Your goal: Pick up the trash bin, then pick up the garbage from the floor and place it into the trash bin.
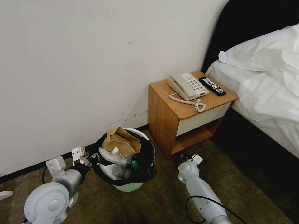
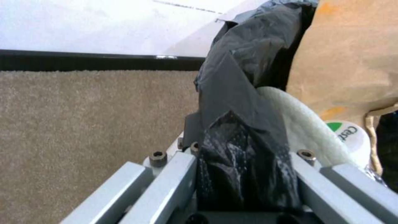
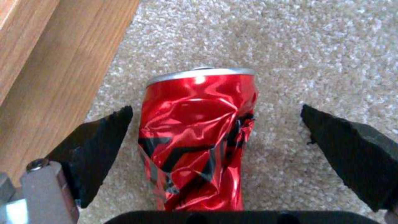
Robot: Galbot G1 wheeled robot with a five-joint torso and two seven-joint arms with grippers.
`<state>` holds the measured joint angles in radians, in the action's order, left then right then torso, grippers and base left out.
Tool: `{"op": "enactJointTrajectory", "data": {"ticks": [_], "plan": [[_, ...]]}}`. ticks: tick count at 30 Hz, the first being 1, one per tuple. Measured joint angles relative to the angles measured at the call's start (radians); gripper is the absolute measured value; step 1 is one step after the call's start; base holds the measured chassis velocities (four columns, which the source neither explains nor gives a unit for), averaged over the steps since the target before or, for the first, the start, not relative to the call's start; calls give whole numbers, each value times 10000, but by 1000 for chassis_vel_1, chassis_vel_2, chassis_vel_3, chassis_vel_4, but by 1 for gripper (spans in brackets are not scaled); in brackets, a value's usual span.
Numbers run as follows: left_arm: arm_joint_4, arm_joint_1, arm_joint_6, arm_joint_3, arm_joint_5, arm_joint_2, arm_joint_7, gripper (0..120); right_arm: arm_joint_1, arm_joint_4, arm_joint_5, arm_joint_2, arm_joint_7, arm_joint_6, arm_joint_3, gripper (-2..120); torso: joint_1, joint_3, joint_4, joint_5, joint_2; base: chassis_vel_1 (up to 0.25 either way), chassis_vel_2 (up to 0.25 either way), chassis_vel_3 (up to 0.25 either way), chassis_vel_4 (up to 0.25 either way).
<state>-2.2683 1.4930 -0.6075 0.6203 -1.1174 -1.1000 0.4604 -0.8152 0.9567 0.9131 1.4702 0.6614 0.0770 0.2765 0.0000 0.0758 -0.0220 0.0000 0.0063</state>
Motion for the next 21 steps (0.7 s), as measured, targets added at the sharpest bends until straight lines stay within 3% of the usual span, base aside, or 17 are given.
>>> {"op": "enactJointTrajectory", "data": {"ticks": [15, 17, 21], "plan": [[3, 1, 42, 45, 1, 22, 1, 4, -227, 90, -273, -55, 12, 40, -134, 97, 0, -1, -5, -6, 0, 0, 0, 0, 0], [3, 4, 44, 60, 0, 19, -2, 4, -311, 174, -280, -91, 14, 41, -212, 86, -1, -2, -9, -9, 1, 0, 0, 0, 0], [3, -7, 48, 62, 1, 8, -4, 4, -346, 215, -283, -100, 45, 45, -252, 76, -1, -3, -14, -12, 3, 0, 0, 0, 0]]}}
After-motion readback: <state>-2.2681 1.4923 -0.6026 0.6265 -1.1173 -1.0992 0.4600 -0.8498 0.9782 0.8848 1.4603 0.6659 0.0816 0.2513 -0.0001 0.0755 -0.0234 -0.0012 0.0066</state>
